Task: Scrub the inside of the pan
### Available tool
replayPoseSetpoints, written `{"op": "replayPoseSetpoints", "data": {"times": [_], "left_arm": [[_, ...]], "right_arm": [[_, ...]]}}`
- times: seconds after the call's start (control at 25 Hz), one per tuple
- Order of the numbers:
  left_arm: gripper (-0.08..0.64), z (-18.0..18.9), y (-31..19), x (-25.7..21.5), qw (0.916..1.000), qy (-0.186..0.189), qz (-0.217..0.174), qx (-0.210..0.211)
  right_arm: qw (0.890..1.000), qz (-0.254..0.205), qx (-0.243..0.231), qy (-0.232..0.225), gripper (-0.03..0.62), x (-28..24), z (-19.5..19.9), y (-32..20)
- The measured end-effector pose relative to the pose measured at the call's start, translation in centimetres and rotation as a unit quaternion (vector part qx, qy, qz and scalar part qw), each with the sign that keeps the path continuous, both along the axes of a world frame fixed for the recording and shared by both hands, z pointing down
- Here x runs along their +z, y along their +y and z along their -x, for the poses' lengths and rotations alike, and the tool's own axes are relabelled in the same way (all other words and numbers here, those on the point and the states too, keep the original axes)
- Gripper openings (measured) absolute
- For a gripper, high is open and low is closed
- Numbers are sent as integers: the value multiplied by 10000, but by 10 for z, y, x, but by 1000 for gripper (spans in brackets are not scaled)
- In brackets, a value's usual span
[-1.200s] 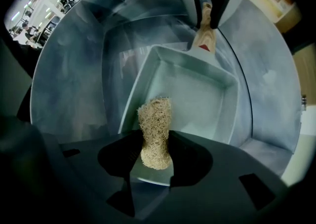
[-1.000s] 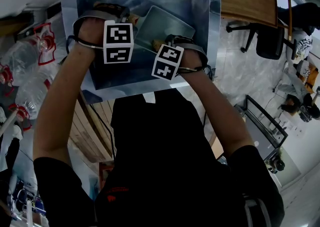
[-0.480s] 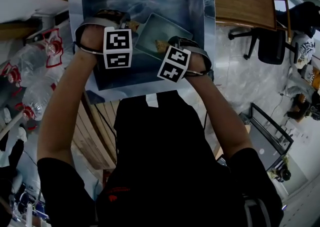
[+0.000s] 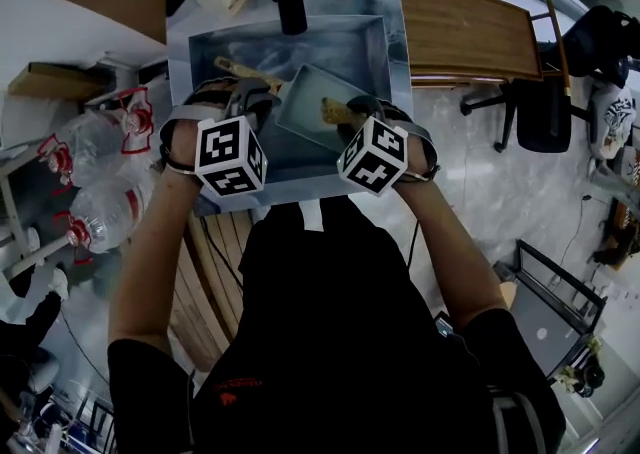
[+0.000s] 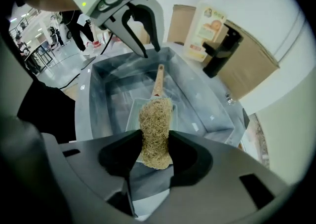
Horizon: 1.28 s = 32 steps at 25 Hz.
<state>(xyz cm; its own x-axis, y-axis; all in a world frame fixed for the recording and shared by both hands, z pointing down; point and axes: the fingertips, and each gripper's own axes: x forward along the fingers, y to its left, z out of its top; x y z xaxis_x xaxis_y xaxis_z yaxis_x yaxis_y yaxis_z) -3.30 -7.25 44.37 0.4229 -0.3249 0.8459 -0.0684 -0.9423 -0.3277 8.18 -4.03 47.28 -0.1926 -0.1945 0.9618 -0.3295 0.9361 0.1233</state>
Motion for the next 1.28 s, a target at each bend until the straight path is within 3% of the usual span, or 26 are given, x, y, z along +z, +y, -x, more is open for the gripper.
{"op": "replayPoseSetpoints", "data": {"times": [0.12,0.28,0.56,0.88,0.96,1.16,1.28], "left_arm": [[106,-11,16,-22,9973,584,107,-425],[104,-21,33,-54,9876,1255,139,-932],[101,-18,46,-112,9548,2406,47,-1746],[85,-4,51,-148,9319,2878,-166,-2203],[74,-1,51,-157,9196,3158,-132,-2332],[49,8,52,-168,8747,3986,110,-2756],[40,11,51,-175,8539,4364,192,-2830]], "right_arm": [[9992,-165,121,-347,173,-24,0,2],[9946,-363,275,-938,173,-61,3,8],[9816,-807,488,-1658,173,-116,-4,11],[9588,-1172,808,-2457,173,-162,-6,12],[9502,-1214,877,-2732,173,-171,-4,13],[9257,-1329,1067,-3376,175,-195,-1,10],[9158,-1433,1100,-3588,176,-205,-1,7]]}}
